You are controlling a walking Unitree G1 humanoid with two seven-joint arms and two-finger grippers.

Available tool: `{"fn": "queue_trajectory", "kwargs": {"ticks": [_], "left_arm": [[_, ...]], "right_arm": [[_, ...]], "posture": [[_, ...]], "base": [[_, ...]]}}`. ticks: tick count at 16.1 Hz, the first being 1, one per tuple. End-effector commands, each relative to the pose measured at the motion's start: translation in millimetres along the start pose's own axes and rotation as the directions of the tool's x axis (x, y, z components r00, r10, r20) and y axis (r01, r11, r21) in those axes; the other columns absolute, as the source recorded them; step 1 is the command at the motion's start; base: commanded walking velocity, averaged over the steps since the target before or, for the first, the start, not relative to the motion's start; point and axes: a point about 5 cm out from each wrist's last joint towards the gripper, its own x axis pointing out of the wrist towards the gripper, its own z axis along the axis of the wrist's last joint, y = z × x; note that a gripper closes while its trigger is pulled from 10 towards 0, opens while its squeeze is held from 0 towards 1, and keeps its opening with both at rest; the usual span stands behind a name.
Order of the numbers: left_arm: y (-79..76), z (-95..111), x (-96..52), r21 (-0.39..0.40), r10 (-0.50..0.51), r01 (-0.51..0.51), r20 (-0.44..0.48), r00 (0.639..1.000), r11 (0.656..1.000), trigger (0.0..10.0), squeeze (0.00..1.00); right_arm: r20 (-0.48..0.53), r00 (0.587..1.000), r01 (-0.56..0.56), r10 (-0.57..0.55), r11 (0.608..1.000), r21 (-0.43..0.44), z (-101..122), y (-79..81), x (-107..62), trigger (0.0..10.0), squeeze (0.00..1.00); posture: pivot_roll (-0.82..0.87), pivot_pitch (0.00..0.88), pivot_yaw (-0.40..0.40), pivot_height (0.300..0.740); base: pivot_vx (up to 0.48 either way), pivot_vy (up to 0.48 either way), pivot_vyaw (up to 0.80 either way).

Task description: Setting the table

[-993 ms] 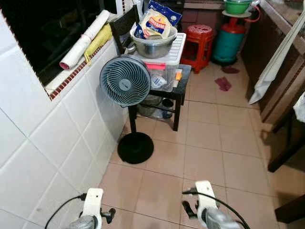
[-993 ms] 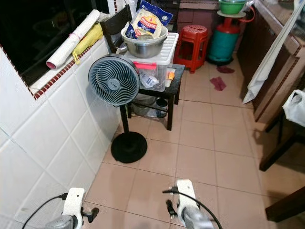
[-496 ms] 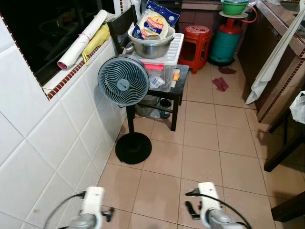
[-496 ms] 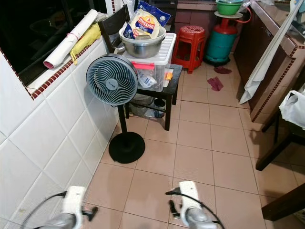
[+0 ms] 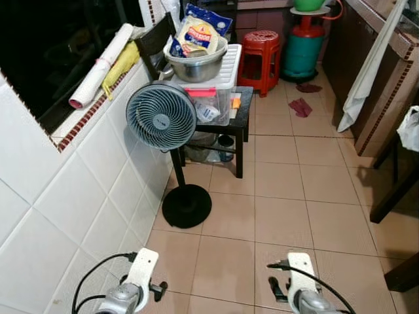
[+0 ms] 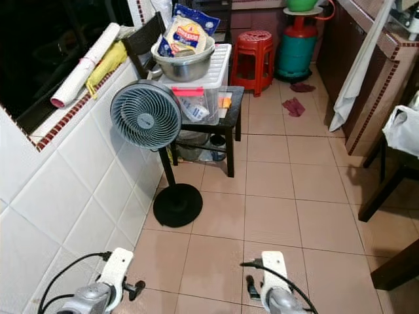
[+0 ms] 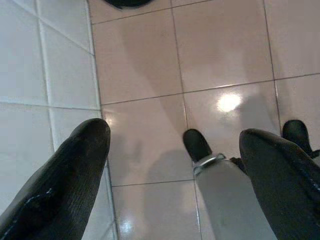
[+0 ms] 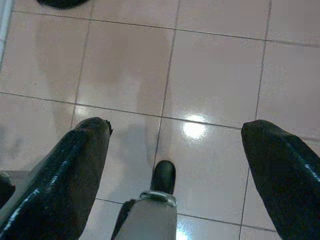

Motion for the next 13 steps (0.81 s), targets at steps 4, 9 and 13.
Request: {"fn": "queue_trajectory", "kwargs": {"ticks": [4,9,13], "left_arm": [[3.2,0,-0.4,-0.040,0.033,-0.032,0.011,0.999,0.999,10.0,0.00],[17.4,28,-4.0,-0.090,0.056,-0.039,0.202,0.978,0.995,10.0,0.00],[50.4,79,-20.4,-0.102,0.121,-0.083,0.450,0.885,0.991,10.0,0.00]], "right_arm": [[-0.011,1.000,-0.016,0.015,0.997,-0.073,-6,-2.4,-1.5,10.0,0.00],[0.245,0.966,-0.070,0.083,0.996,-0.061,64,-4.1,1.4,10.0,0.00],[0.437,0.887,-0.144,0.146,0.989,-0.038,107,-0.5,-5.8,10.0,0.00]], "posture": [[-0.13,0.000,0.052,0.740],[-0.09,0.000,0.017,0.740],[-0.06,0.000,0.014,0.740]], "base": [[0.000,0.000,0.00],[0.000,0.000,0.00],[0.000,0.000,0.00]]}}
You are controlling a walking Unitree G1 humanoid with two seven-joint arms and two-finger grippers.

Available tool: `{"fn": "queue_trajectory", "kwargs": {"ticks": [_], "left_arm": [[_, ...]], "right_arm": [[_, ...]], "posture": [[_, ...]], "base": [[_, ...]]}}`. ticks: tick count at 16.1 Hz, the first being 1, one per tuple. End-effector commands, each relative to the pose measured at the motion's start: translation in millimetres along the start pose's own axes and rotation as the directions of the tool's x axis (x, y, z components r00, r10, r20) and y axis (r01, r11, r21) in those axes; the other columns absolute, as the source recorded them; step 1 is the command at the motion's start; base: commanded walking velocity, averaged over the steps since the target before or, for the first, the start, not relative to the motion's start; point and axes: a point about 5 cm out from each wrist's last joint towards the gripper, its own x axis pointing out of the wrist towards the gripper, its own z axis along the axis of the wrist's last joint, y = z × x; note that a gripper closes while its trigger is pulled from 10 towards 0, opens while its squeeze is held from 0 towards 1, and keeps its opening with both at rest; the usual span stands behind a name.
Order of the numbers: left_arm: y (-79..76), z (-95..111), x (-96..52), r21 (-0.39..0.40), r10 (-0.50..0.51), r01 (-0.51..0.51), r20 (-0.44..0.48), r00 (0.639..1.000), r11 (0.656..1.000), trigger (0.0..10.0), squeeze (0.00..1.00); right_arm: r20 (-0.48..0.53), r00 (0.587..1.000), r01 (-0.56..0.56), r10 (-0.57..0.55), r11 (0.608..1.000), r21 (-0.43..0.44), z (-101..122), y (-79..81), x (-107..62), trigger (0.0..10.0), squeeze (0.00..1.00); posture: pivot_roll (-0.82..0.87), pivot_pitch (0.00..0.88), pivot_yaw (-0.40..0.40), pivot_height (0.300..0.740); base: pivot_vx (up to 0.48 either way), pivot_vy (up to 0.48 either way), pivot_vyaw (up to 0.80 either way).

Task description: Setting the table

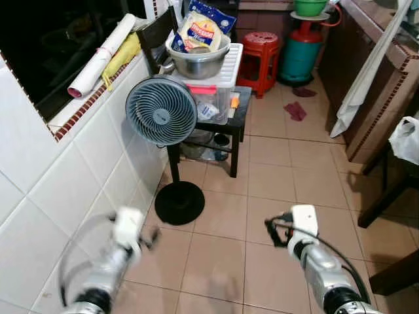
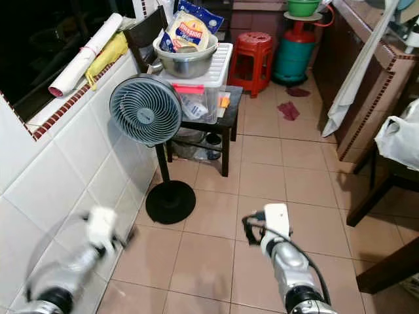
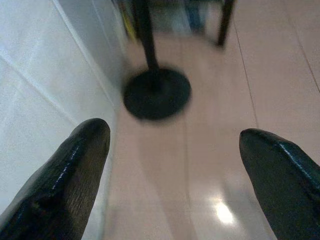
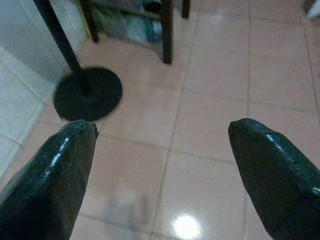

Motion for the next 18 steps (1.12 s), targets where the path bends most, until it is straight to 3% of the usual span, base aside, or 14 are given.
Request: {"fn": "queue_trajectory", "kwargs": {"ticks": [1,4,7,10,13,16,18], "left_arm": [[-1.7,11,-2.5,-0.004,-0.006,0.006,0.090,0.996,1.000,10.0,0.00],[-10.7,22,-21.5,-0.046,0.033,-0.023,0.224,0.974,0.999,10.0,0.00],[-5.1,32,-56.5,-0.028,0.116,-0.112,0.317,0.941,0.993,10.0,0.00],[1.6,34,-76.1,-0.047,0.181,-0.175,0.328,0.927,0.983,10.0,0.00],[-0.9,29,-98.0,-0.086,0.206,-0.189,0.275,0.939,0.978,10.0,0.00],[-4.8,25,-103.5,-0.077,0.195,-0.181,0.248,0.949,0.980,10.0,0.00],[-5.4,36,-101.9,-0.090,0.203,-0.186,0.254,0.946,0.978,10.0,0.00]], "right_arm": [[0.088,0.996,-0.021,0.019,1.000,0.022,13,0.6,-0.5,10.0,0.00],[0.205,0.978,-0.044,0.041,0.999,0.010,27,-1.1,-13.5,10.0,0.00],[0.293,0.956,-0.029,0.026,1.000,0.004,39,-2.4,-39.3,10.0,0.00],[0.322,0.946,-0.029,0.030,1.000,-0.009,45,1.2,-55.0,10.0,0.00],[0.250,0.968,-0.007,0.001,1.000,0.022,32,0.4,-79.3,10.0,0.00],[0.205,0.979,0.008,-0.017,0.999,0.042,25,2.6,-81.8,10.0,0.00],[0.203,0.979,0.011,-0.020,0.999,0.046,28,3.6,-83.4,10.0,0.00]], "posture": [[-0.06,0.000,0.022,0.740],[-0.06,0.000,0.031,0.740],[-0.04,0.000,0.023,0.740],[-0.05,0.000,0.028,0.740],[-0.05,0.000,0.034,0.740],[-0.05,0.000,0.035,0.740],[-0.05,0.000,0.034,0.740]], "base": [[0.000,0.000,0.00],[0.000,0.000,0.00],[0.000,0.000,0.00],[0.000,0.000,0.00],[0.000,0.000,0.00],[0.000,0.000,0.00],[0.000,0.000,0.00]]}}
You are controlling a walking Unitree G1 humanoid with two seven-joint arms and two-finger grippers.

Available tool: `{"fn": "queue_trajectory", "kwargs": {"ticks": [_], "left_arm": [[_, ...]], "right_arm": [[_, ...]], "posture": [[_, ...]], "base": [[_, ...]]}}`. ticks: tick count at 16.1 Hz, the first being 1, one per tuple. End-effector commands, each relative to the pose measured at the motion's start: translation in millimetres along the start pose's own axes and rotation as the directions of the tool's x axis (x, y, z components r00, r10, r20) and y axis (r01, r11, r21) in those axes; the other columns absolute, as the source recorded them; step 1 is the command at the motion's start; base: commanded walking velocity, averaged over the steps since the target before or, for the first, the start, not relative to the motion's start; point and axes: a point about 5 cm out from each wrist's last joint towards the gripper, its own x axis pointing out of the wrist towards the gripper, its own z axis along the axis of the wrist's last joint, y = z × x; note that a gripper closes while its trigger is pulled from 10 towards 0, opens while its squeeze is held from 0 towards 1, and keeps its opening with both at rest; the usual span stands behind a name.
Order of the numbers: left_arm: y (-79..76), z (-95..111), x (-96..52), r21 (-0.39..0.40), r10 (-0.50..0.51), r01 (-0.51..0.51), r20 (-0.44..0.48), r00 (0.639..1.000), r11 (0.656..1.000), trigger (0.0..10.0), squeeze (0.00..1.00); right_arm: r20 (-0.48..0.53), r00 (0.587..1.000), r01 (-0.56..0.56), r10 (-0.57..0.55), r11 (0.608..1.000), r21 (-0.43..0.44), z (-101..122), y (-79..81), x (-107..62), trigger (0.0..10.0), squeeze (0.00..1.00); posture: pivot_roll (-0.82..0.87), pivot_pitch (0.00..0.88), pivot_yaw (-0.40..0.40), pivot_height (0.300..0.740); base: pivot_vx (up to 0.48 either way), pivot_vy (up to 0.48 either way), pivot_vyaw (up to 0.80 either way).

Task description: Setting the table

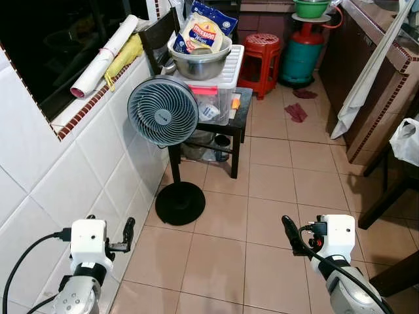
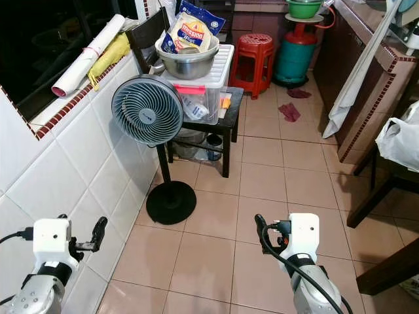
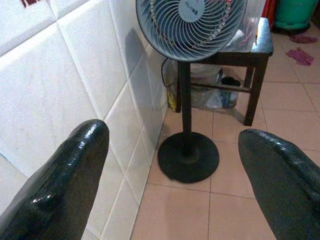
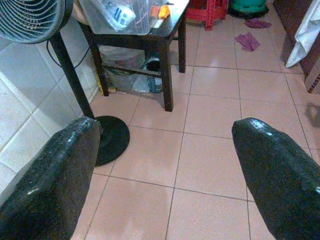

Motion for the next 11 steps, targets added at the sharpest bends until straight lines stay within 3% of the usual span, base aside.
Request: {"fn": "queue_trajectory", "kwargs": {"ticks": [1,3,9,11], "left_arm": [[-0.8,9,3.0,0.001,0.000,0.000,0.019,1.000,1.000,10.0,0.00],[-8.5,15,5.7,-0.021,-0.021,0.022,0.027,0.999,1.000,10.0,0.00],[-11.8,13,8.7,-0.023,-0.027,0.027,0.004,1.000,0.999,10.0,0.00],[-10.6,9,10.1,-0.021,-0.025,0.025,-0.006,1.000,0.999,10.0,0.00]], "right_arm": [[0.012,1.000,-0.010,0.010,1.000,-0.002,5,3.0,-0.2,10.0,0.00],[0.007,1.000,-0.004,0.004,1.000,0.000,7,2.4,-0.9,10.0,0.00],[-0.011,1.000,-0.006,0.006,1.000,-0.009,10,5.1,1.1,10.0,0.00],[0.005,1.000,0.008,-0.008,1.000,0.004,13,3.0,2.5,10.0,0.00]], "posture": [[-0.05,0.000,0.034,0.740],[-0.06,0.000,0.034,0.740],[-0.07,0.000,0.029,0.740],[-0.07,0.000,0.030,0.740]], "base": [[0.000,0.000,0.00],[0.000,0.000,0.00],[0.000,0.000,-0.77],[0.000,0.000,0.00]]}}
